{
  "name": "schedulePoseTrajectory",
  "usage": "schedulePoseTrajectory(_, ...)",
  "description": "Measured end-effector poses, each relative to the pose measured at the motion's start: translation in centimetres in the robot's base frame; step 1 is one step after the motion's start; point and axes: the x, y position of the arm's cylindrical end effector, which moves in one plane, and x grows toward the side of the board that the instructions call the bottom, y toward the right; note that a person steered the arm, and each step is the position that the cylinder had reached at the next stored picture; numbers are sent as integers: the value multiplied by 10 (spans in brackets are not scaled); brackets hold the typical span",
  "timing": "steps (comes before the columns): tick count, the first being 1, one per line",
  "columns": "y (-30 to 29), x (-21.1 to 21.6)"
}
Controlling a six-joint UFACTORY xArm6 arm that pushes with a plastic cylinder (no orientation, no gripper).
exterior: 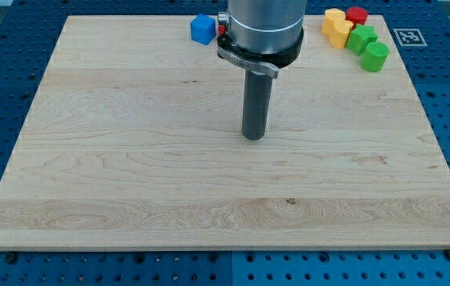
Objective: Slide the blue triangle towards the top left corner
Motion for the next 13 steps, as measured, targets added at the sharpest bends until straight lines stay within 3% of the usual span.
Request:
schedulePoseTrajectory(1, 0, 0)
schedulePoseTrajectory(3, 3, -71)
schedulePoseTrajectory(5, 64, -98)
schedulePoseTrajectory(7, 86, -170)
schedulePoseTrajectory(9, 74, -216)
schedulePoseTrajectory(11, 21, -232)
schedulePoseTrajectory(13, 9, -222)
